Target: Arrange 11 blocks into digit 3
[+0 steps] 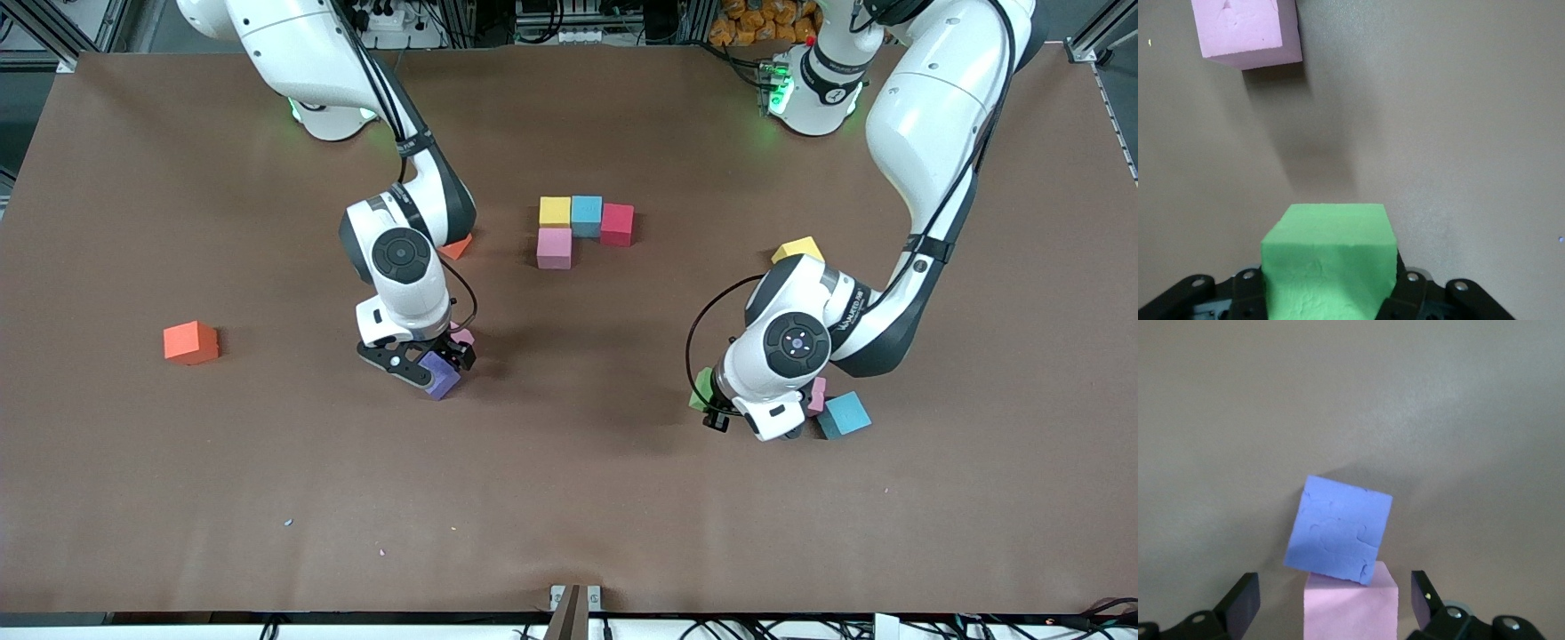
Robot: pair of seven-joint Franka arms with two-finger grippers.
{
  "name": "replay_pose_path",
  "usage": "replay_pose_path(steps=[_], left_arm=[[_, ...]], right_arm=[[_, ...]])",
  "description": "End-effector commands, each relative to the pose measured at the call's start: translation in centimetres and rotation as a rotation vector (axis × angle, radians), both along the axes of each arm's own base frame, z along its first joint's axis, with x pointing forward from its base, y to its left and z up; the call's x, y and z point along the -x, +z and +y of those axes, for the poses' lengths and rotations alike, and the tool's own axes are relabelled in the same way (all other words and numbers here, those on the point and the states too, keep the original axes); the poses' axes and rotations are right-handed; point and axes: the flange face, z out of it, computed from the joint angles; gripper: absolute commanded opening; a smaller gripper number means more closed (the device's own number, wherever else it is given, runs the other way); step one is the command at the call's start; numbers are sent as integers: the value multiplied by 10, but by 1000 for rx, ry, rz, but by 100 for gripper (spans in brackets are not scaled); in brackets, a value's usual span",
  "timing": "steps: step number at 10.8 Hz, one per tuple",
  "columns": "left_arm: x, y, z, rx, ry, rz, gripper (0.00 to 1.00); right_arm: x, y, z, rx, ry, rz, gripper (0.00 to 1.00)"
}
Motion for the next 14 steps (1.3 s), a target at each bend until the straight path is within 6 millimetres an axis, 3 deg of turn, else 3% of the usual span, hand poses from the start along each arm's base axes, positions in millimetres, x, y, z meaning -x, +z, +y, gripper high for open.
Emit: replay_pose_path(steps=[1,8,9,12,14], left_arm=[[4,4,-1,-5,13,11,10],[5,3,-4,-3,10,14,10],[5,3,-4,-2,10,13,10],[6,1,-4,-3,9,17,10],[6,1,-4,-3,9,17,10]], right_arm=[[9,-6,1,-40,-48,32,100],[24,-37,-7,-44,-40,13,98],[24,-36,-7,-43,-35,17,86],[23,-31,-6,-33,86,42,5],[21,-23,-4,-19,108,79,0]])
